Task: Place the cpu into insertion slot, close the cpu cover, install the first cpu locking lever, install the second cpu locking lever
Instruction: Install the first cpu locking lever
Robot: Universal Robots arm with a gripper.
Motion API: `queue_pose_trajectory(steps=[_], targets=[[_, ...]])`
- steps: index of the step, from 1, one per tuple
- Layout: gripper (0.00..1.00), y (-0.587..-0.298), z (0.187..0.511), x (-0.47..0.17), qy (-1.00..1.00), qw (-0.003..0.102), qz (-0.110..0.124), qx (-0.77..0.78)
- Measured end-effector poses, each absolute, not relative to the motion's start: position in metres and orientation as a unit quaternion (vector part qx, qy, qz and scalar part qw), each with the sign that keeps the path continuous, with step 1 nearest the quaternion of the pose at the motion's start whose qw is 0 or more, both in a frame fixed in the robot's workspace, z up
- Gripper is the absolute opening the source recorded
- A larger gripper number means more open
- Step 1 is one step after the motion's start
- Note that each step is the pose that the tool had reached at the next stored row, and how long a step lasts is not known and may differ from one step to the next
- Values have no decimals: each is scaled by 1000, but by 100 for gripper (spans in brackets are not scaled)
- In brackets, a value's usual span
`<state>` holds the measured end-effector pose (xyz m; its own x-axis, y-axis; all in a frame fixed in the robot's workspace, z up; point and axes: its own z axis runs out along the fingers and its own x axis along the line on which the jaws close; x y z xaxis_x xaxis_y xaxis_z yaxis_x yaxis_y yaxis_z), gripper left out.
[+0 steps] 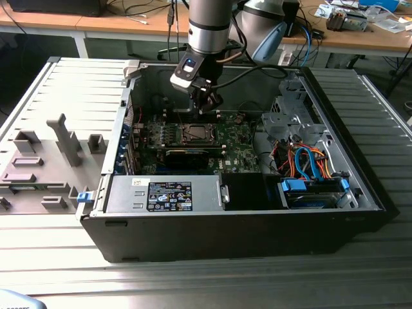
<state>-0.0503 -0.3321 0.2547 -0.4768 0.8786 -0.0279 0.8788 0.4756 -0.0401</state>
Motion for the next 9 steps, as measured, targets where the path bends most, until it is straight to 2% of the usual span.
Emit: queue_pose_trajectory(steps=[9], targets=[[11, -332, 255, -50, 867, 2, -24, 497]])
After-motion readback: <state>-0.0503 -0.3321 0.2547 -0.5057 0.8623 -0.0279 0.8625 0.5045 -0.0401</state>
